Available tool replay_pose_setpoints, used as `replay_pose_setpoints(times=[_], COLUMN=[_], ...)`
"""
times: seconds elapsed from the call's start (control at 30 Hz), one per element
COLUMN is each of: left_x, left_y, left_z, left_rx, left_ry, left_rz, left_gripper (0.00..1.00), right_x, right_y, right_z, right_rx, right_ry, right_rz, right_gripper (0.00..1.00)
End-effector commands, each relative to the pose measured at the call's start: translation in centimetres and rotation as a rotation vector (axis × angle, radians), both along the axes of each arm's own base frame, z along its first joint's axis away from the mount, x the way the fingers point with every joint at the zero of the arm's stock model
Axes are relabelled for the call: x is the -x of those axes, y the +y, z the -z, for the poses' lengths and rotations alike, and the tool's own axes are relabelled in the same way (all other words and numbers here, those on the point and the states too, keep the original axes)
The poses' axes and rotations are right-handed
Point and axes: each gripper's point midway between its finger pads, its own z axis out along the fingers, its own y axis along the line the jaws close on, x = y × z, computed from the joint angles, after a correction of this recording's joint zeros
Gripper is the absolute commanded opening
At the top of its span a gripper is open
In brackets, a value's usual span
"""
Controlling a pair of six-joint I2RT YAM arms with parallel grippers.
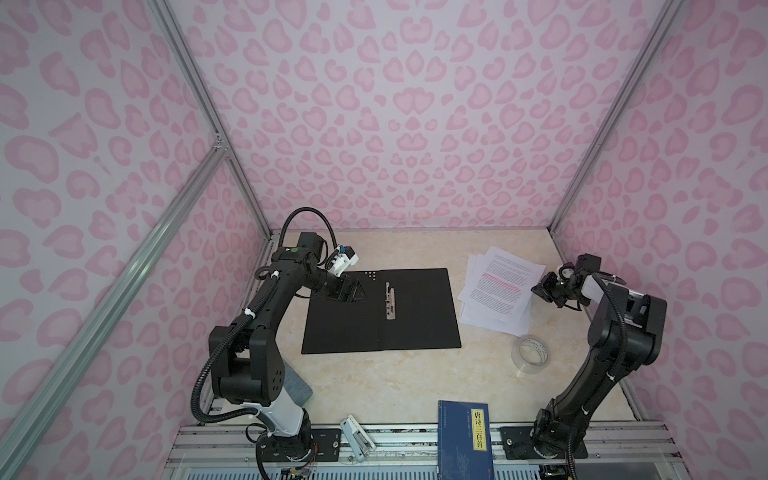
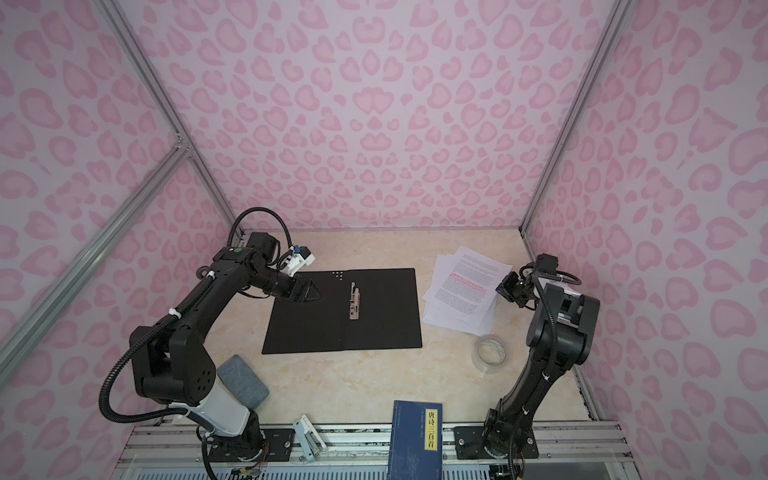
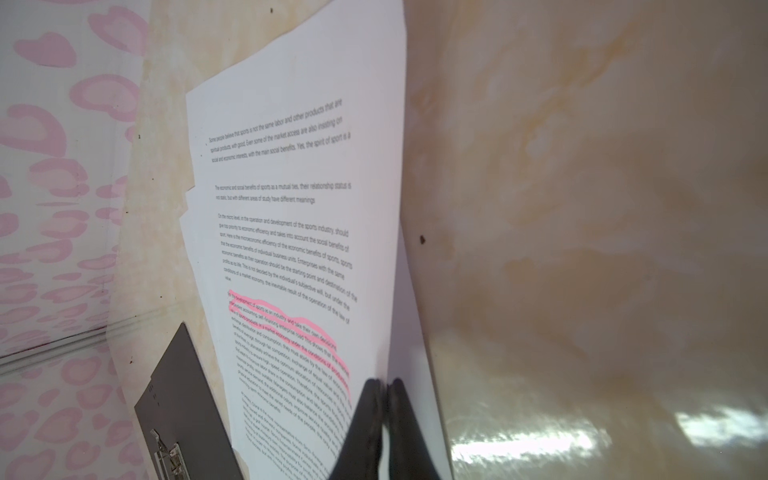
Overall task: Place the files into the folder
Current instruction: 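Grasp the edge of the white paper stack with the right gripper and lift, then carry the lifted white sheet with the right gripper over the open folder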
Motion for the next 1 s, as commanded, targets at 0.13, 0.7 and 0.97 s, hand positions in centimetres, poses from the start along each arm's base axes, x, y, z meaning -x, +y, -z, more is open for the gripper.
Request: replay_pose_setpoints(times=[0.13, 0.7, 0.97], left_x=[0.0, -3.2, -4.5], left_y=[-0.1, 0.2, 0.1], left_z=[-0.8, -6.0, -8.0], left_rx=[0.014, 0.018, 0.056], left_ry=[-0.009, -0.129, -0.165], left_rz=[-0.004, -0.137, -0.192], left_gripper=[0.82, 0.81, 0.81], right_x=[-0.1, -1.0, -0.7], right_y=[0.5, 5.9, 8.9], right_z=[-0.5, -10.8, -16.8], right_rx=[-0.022, 0.083, 0.129], right_ry=[-0.018, -0.224, -0.327], right_rz=[-0.011, -0.150, -0.217], right_gripper=[0.04, 0.00, 0.00])
